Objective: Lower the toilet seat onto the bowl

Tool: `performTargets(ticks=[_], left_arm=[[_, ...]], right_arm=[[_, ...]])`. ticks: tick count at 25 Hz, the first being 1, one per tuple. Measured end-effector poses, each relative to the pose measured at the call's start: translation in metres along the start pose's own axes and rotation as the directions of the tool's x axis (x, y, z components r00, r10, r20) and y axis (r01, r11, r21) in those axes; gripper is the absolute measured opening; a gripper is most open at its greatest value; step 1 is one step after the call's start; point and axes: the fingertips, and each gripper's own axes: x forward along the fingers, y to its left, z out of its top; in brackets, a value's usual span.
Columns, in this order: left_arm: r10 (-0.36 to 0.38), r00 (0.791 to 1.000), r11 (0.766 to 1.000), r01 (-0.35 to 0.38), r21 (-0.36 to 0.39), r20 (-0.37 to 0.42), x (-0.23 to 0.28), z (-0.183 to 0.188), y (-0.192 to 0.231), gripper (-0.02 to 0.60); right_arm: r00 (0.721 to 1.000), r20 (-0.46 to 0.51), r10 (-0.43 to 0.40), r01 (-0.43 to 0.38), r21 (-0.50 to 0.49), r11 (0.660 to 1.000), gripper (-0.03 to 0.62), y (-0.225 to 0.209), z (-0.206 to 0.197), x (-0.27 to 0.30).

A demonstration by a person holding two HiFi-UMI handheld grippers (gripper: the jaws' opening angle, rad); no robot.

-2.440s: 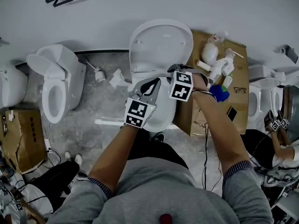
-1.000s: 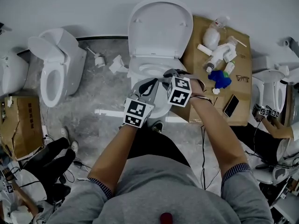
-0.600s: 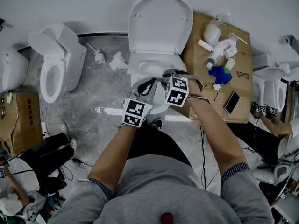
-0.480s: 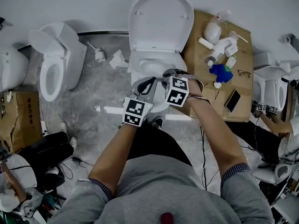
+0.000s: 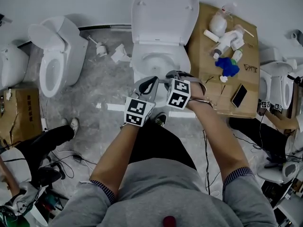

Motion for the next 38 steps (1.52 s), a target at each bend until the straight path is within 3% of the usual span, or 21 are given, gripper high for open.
performTargets(ticks=[20, 38], left_arm=[[-0.014, 0.997, 0.997, 0.008, -0.075, -0.075, -0.002, -0.079, -0.001, 0.006], [-0.014, 0.99, 0.988, -0.007, -0.151, -0.14, 0.003, -0.146, 0.002, 0.006]], right_arm=[[0.997, 0.013, 0.079, -0.08, 0.078, 0.994, 0.163, 0.073, -0.016, 0.052], [0.979, 0.054, 0.195, -0.202, 0.241, 0.949, 0.144, 0.122, -0.034, 0.106]])
